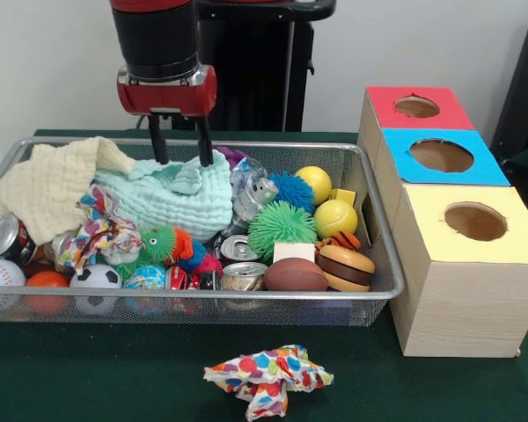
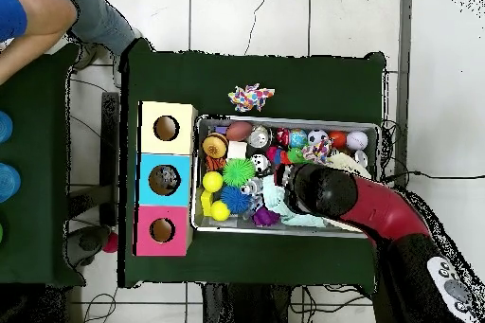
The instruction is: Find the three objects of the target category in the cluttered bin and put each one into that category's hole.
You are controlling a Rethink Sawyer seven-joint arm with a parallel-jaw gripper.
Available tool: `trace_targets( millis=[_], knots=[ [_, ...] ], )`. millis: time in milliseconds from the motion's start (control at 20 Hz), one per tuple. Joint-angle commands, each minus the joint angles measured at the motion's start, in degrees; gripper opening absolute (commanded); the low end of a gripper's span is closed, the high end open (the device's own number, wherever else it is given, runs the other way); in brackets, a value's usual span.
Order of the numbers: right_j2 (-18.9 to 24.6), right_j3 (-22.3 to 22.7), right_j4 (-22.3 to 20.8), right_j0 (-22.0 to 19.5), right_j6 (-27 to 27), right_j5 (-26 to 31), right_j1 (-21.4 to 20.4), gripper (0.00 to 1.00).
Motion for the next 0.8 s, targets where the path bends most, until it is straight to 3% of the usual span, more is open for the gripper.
trace_targets(
  millis=[50,800],
  knots=[
    [-0.4,6.9,5.3,0.9,13.6,1.8,0.8,1.0],
    [-0.7,10.3,11.0,3.6,14.9,-6.0,5.9,1.0]
  ],
)
